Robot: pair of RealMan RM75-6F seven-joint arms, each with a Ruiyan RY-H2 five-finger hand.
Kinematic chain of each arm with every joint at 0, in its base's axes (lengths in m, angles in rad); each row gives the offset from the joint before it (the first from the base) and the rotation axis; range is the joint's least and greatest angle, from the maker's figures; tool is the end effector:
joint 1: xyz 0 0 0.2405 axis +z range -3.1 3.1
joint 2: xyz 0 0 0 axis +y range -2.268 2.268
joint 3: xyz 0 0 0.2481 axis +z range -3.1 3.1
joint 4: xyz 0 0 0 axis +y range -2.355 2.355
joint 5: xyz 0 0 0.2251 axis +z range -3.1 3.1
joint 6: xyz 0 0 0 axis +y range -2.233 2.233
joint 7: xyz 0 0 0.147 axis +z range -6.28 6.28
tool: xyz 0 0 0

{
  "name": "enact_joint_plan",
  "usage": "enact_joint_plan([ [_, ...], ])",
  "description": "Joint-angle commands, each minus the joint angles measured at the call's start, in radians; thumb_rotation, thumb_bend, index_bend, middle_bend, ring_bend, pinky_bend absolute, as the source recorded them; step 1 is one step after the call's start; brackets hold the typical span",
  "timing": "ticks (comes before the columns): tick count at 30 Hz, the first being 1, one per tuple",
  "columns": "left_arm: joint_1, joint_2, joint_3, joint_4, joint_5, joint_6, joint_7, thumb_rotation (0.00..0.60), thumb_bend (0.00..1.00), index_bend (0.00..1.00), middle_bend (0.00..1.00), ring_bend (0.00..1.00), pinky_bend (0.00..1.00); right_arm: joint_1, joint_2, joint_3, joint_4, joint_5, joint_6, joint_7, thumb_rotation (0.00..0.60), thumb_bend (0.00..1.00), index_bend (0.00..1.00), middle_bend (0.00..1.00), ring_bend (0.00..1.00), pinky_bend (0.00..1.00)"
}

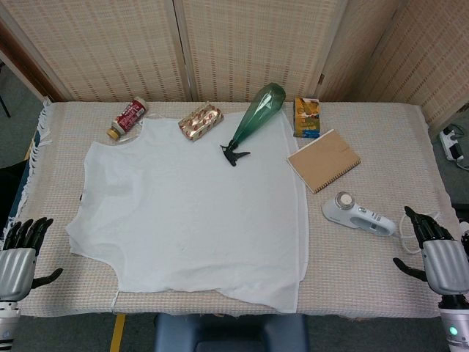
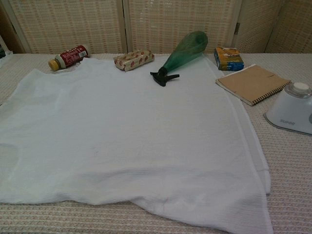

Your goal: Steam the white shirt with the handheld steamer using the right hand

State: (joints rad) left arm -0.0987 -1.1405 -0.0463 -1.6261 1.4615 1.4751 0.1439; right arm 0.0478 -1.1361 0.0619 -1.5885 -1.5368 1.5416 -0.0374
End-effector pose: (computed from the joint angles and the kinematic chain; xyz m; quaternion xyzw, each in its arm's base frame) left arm -0.3080 0.1877 0.1337 -0.6092 -0.3642 -0.3502 0.6112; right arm -0.3104 -0.1758 0.1459 0.5919 -0.3578 0.3925 0.6062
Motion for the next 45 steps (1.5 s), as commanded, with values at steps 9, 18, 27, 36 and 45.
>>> enact_joint_plan([
  [9,0.011,-0.027,-0.004,0.04,0.016,0.034,-0.033,0.6,0.1,0.12,0.13,0.08,0.05,-0.006,0.004,-0.002,-0.01,-0.007,0.01,0.006,0.6,0.0,0.0,0.17,0.17,0.34],
  [18,0.013,-0.048,-0.014,0.067,0.023,0.053,-0.066,0.6,0.1,0.12,0.13,0.08,0.05,-0.007,-0.005,0.025,-0.033,0.047,0.007,-0.011,0.6,0.0,0.0,0.17,0.17,0.35],
  [27,0.008,-0.065,-0.015,0.082,0.025,0.043,-0.088,0.6,0.1,0.12,0.13,0.08,0.05,0.049,-0.049,0.074,-0.017,0.208,-0.135,-0.046,0.6,0.0,0.0,0.17,0.14,0.36],
  [36,0.0,-0.065,-0.008,0.088,0.03,0.024,-0.093,0.6,0.1,0.12,0.12,0.08,0.05,0.163,-0.151,0.132,0.094,0.341,-0.302,-0.1,0.6,0.0,0.0,0.17,0.1,0.37],
  [45,0.0,-0.067,-0.003,0.092,0.02,0.007,-0.095,0.6,0.1,0.12,0.11,0.08,0.05,0.233,-0.235,0.162,0.198,0.412,-0.391,-0.097,0.6,0.06,0.21,0.26,0.17,0.37],
])
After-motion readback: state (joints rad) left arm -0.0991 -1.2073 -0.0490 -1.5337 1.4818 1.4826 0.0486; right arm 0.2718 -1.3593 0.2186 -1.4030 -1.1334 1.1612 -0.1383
